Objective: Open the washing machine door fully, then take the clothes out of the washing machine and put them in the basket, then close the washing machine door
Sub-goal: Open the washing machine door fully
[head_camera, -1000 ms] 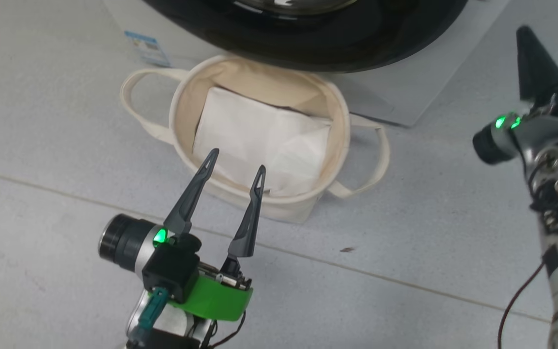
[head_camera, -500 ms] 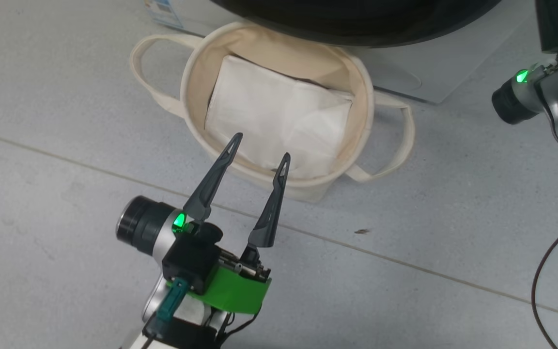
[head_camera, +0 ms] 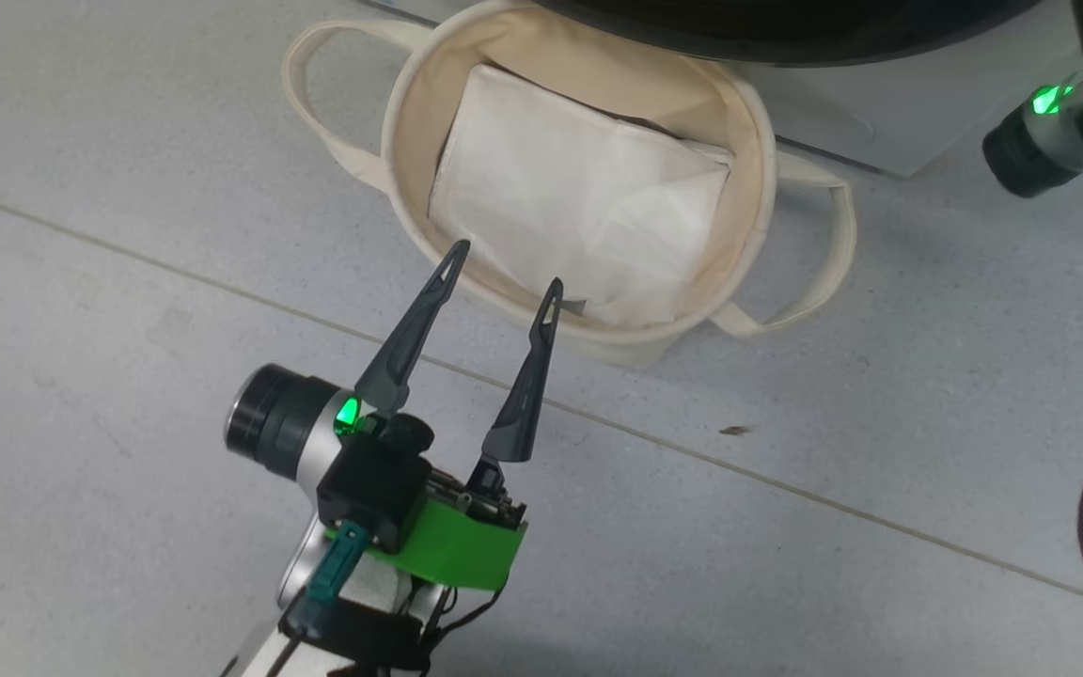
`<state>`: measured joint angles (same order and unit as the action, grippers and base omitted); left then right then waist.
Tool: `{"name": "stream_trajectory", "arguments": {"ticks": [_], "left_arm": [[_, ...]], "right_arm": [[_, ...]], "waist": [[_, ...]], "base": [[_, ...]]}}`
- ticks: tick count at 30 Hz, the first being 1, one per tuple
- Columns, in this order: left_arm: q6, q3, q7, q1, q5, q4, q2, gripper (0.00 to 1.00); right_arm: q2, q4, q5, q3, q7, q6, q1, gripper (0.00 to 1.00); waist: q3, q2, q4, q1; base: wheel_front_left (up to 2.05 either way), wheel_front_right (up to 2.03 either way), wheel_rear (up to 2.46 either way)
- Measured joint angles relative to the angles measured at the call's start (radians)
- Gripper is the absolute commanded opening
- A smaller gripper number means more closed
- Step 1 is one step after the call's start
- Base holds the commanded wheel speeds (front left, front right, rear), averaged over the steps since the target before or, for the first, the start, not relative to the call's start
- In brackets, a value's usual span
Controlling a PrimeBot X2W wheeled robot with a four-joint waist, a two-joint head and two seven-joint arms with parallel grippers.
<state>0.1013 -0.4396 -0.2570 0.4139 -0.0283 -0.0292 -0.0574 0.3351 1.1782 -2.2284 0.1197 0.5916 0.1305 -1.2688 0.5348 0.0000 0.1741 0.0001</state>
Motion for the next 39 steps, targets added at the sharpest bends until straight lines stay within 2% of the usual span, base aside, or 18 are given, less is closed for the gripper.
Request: {"name": "stream_trajectory", "arguments": {"ticks": [10,17,24,34,39], "left_arm": [[0.004,0.001,0.0,0.001,-0.002,-0.007,0.004,1.0],[0.004,0.004,0.0,0.0,-0.003,-0.011,0.005,1.0],[0.002,0.017,0.0,-0.014,-0.013,-0.02,0.005,1.0],[-0.006,0.037,0.0,-0.05,-0.013,-0.022,0.005,1.0],[-0.006,0.041,0.0,-0.062,-0.014,-0.022,0.005,1.0]], "right_arm": [[0.0,0.059,-0.01,0.031,0.045,0.0,-0.012,0.0],[-0.02,0.076,-0.007,0.049,0.087,0.0,0.039,0.0],[-0.067,0.056,0.016,0.066,0.107,0.0,0.132,0.0],[-0.179,-0.025,0.048,0.099,0.117,0.0,0.257,0.0],[-0.202,-0.062,0.058,0.111,0.117,0.0,0.317,0.0]], "waist": [[-0.017,0.0,0.011,0.0],[-0.055,0.0,0.003,0.0],[-0.105,0.0,-0.008,0.0],[-0.147,0.0,-0.012,-0.0001],[-0.166,0.0,-0.008,-0.0001]], "base": [[0.0,0.0,0.0],[0.0,0.0,0.0],[0.0,0.0,0.0],[0.0,0.0,0.0],[0.0,0.0,0.0]]}}
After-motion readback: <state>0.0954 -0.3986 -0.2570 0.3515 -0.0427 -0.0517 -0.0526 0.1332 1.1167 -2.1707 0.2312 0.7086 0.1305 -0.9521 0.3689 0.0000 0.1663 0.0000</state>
